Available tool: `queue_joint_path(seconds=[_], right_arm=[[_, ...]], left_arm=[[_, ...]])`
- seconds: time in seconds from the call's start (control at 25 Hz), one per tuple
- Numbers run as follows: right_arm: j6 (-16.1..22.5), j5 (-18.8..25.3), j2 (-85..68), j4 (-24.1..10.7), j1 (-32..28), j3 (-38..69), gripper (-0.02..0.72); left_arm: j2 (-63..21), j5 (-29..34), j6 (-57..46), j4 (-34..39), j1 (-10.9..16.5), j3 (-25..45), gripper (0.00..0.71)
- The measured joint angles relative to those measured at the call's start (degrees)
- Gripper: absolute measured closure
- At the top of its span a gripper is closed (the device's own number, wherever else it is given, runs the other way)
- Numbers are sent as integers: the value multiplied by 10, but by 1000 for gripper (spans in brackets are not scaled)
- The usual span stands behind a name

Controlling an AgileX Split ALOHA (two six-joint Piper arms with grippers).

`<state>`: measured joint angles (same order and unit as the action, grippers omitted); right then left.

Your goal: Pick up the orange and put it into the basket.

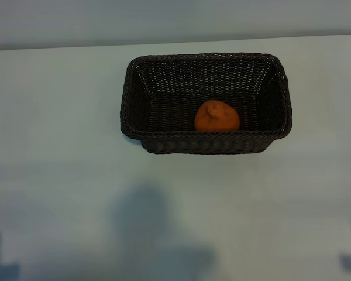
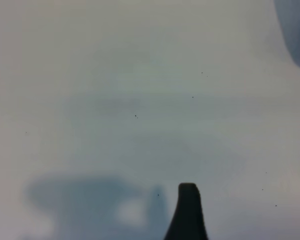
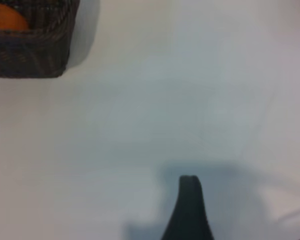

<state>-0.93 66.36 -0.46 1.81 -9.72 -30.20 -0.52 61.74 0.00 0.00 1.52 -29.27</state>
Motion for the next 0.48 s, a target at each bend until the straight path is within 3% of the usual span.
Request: queue_joint_path(seconds=[0.28, 0.48], right_arm=[[0, -7, 0, -1, 0, 1, 158], [0, -14, 0, -1, 0, 3, 208]], left_arm=[[0, 0, 0, 0, 0, 0, 117], [0, 0, 0, 0, 0, 0, 117]])
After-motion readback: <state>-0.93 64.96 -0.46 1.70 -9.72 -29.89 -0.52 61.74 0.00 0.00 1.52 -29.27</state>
